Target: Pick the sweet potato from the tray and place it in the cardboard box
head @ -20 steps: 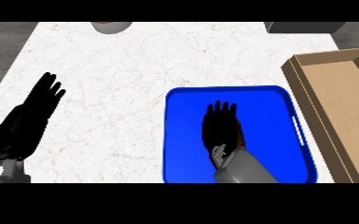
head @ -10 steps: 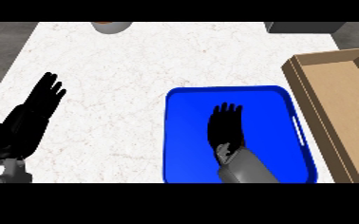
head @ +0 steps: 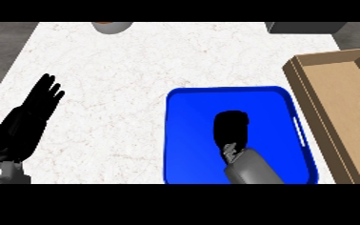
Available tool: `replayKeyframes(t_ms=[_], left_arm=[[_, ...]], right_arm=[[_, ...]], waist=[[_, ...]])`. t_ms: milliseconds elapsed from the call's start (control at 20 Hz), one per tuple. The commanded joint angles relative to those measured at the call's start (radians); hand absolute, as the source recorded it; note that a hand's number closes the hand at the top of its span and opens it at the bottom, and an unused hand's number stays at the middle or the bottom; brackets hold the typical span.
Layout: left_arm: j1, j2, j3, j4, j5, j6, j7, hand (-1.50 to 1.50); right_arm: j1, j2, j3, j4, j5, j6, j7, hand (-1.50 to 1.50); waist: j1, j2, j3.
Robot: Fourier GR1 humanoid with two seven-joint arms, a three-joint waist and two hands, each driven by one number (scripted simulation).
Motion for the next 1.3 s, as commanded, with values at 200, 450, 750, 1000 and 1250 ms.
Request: replayKeyframes(t_ms=[200,450,750,1000,1250], left_arm=[[-0.044,-0.036,0.002,-0.028,-0.031,0.008,0.055,0.00],[0.021,-0.054,0.011,-0.030,-0.056,-0.029,0.019,0.00],[0.006,-0.043,0.027,0.013,-0.039,-0.035,-0.005,0.00],[-0.046,-0.037,0.035,0.022,-0.024,-0.032,0.036,0.00],[-0.025,-0.040,0.026,-0.015,-0.052,-0.030,0.038,0.00]], right_arm=[[-0.040,-0.003,-0.021,0.097,0.059,-0.083,-0.118,1.50],[-0.020,0.019,-0.011,0.011,0.096,-0.017,-0.108,1.50],[-0.080,-0.002,-0.437,-0.002,-0.129,-0.231,-0.125,1.50],[-0.161,-0.057,-0.569,0.141,-0.145,-0.416,-0.163,1.50],[-0.194,-0.064,-0.530,0.005,-0.116,-0.403,-0.123,1.50]], waist=[[0.000,0.001,0.000],[0.000,0.000,0.000],[-0.010,0.009,0.003],[0.005,0.007,0.001],[-0.004,-0.001,0.000]])
